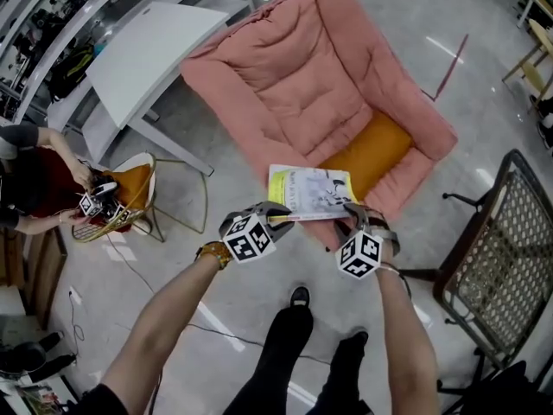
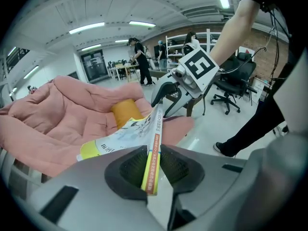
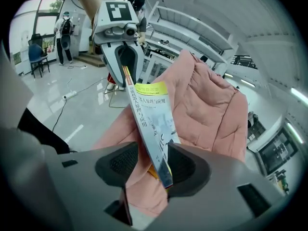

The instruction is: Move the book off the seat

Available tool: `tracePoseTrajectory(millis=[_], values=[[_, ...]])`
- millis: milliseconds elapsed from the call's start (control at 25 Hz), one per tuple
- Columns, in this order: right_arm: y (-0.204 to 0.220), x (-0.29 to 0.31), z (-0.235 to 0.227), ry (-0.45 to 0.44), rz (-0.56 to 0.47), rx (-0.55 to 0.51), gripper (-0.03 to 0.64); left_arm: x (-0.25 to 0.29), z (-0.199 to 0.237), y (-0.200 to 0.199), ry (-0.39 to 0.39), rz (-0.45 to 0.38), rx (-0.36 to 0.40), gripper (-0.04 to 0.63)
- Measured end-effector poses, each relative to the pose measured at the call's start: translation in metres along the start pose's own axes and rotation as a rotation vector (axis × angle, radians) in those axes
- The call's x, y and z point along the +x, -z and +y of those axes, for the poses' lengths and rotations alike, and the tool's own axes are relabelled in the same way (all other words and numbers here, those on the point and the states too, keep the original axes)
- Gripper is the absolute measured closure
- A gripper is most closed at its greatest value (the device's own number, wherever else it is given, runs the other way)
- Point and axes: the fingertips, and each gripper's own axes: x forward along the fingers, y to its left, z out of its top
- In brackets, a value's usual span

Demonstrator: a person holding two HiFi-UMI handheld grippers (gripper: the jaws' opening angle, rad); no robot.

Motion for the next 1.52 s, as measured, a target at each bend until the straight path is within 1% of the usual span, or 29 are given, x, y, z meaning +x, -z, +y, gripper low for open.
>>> tracePoseTrajectory(millis=[120, 240, 400, 520, 720, 920, 1200, 1520], values=[[-0.003, 0.009, 0.002, -0.004, 0.023, -0.029, 0.424, 0.0, -0.001, 0.001, 0.016, -0.001, 0.015, 0.512], [-0.006, 0.01, 0.003, -0.002, 0.039, -0.089, 0.484, -0.001, 0.0, 0.0, 0.023, 0.005, 0.036, 0.514], [-0.005, 0.01, 0.01, -0.022, 0.062, -0.172, 0.518, -0.001, 0.0, 0.003, 0.023, 0.033, 0.102, 0.515], [-0.006, 0.009, 0.009, -0.035, 0.081, -0.198, 0.529, -0.002, 0.002, 0.002, 0.017, 0.049, 0.139, 0.517], [-0.012, -0.001, 0.004, -0.069, 0.1, -0.2, 0.538, -0.011, 0.009, -0.009, 0.024, 0.066, 0.171, 0.518], [-0.025, -0.015, -0.012, -0.086, 0.114, -0.185, 0.541, -0.027, 0.022, -0.026, 0.037, 0.075, 0.199, 0.518], [-0.04, -0.033, -0.037, -0.061, 0.131, -0.195, 0.541, -0.043, 0.036, -0.047, 0.046, 0.089, 0.226, 0.52], [-0.058, -0.051, -0.06, -0.046, 0.137, -0.211, 0.541, -0.064, 0.052, -0.069, 0.032, 0.096, 0.254, 0.52]])
